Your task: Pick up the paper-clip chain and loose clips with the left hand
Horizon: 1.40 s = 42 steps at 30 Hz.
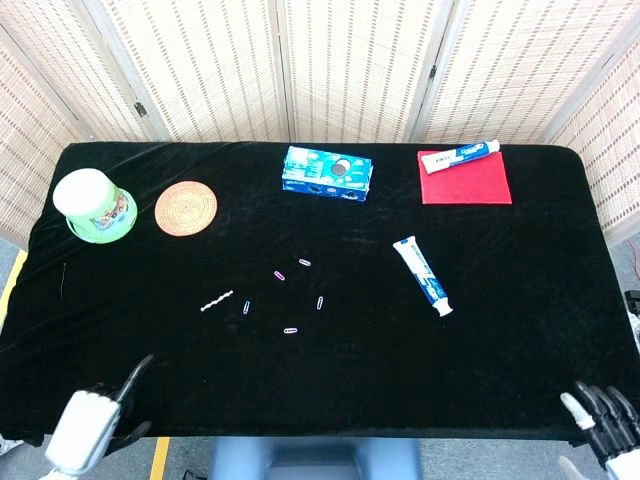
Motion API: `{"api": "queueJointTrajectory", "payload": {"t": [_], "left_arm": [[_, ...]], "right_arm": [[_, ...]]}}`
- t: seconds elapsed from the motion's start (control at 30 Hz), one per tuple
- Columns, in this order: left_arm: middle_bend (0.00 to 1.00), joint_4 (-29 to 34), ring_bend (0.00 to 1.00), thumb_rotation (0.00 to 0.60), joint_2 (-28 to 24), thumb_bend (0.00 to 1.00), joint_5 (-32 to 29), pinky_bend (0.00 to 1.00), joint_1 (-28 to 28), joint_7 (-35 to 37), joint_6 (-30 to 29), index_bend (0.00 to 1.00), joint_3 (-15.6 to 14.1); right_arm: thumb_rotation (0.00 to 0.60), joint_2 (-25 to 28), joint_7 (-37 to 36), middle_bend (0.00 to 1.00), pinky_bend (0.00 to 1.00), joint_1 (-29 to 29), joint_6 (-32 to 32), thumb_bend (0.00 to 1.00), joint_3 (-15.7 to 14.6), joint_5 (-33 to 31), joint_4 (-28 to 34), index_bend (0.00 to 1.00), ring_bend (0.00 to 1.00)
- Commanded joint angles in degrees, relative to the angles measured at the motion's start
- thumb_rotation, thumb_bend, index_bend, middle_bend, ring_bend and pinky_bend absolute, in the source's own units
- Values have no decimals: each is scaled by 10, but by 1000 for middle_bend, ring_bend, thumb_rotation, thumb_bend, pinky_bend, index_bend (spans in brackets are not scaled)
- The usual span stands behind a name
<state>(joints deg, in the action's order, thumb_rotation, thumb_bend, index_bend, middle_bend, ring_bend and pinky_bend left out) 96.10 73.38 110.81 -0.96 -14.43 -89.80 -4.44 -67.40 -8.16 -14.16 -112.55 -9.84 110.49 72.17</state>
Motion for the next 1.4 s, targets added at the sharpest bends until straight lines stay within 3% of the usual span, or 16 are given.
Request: {"api": "queueJointTrajectory", "payload": {"t": [0.03,0.17,0.3,0.5,0.57,0.93,1.4], "left_arm": [[1000,31,1000,600,35,158,-69,1000,38,8,69,243,34],[1000,74,1000,600,53,285,-166,1000,70,0,133,307,77],[1000,94,1000,600,71,317,-257,1000,109,-31,191,348,119],[1000,52,1000,600,137,320,-400,1000,183,-101,246,356,193],[1000,32,1000,600,158,320,-432,1000,203,-124,253,361,206],[1000,-105,1000,600,261,322,-523,1000,302,-158,285,398,241],[1000,-194,1000,600,308,388,-568,1000,363,-191,282,458,235]], "right_arm": [[600,6,-1,0,0,5,11,238,6,-12,13,0,0],[600,9,-3,0,0,9,24,238,12,-26,25,0,0],[600,16,-13,0,0,18,49,238,19,-48,41,0,0],[600,27,-24,0,0,30,80,238,29,-74,61,0,0],[600,29,-29,0,0,31,81,238,31,-79,63,0,0],[600,38,-59,0,0,42,118,239,50,-128,77,0,0],[600,46,-85,0,0,44,129,238,58,-145,74,0,0]]}}
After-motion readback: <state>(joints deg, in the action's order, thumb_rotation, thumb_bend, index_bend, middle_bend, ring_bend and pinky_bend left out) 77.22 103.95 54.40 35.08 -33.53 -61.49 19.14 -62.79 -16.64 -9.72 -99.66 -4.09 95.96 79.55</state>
